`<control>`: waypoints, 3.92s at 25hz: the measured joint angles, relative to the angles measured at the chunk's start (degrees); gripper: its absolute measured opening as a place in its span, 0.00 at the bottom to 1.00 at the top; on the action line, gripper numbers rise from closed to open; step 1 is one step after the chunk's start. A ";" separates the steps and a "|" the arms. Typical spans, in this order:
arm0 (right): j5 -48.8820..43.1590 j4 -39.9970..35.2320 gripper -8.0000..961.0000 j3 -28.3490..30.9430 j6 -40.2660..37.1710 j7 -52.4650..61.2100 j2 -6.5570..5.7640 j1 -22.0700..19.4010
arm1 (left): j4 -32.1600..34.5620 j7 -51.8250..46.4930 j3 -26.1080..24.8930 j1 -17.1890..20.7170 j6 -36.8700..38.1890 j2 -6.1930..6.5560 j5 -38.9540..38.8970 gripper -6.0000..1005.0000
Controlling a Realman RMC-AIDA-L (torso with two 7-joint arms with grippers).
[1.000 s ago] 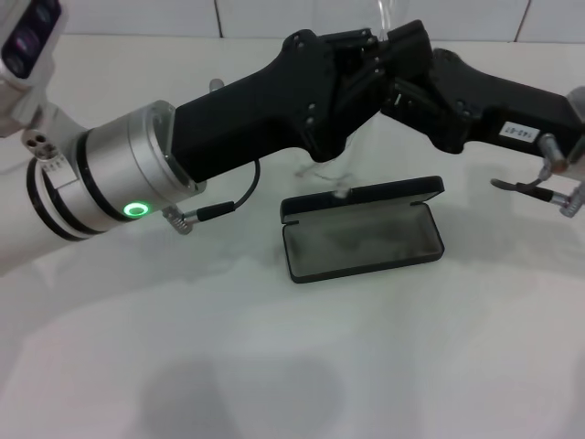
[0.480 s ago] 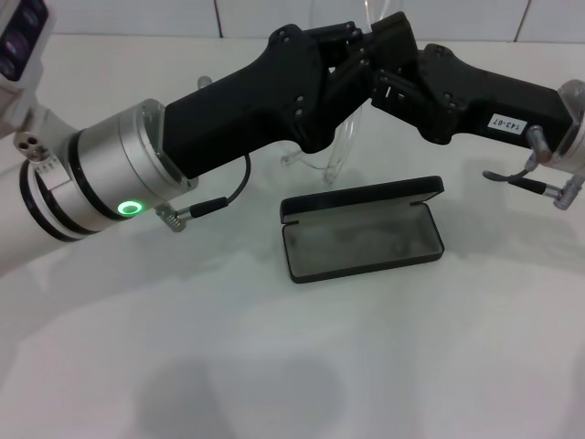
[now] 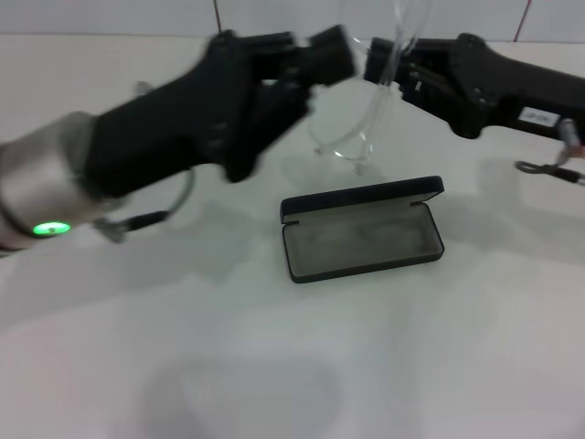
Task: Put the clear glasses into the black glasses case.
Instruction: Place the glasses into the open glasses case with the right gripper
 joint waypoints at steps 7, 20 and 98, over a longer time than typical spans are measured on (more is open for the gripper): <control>-13.07 -28.41 0.11 0.26 0.03 16.45 -0.56 -4.62 | 3.44 -0.05 -6.40 7.45 5.38 2.15 3.59 0.06; -57.16 -63.73 0.11 -14.39 -5.51 53.45 0.55 8.53 | 2.20 2.16 -17.99 16.30 5.67 1.84 21.45 0.10; -90.56 -62.82 0.11 -58.00 20.74 57.15 1.13 3.17 | -4.77 0.97 -22.99 15.57 6.17 4.33 31.12 0.13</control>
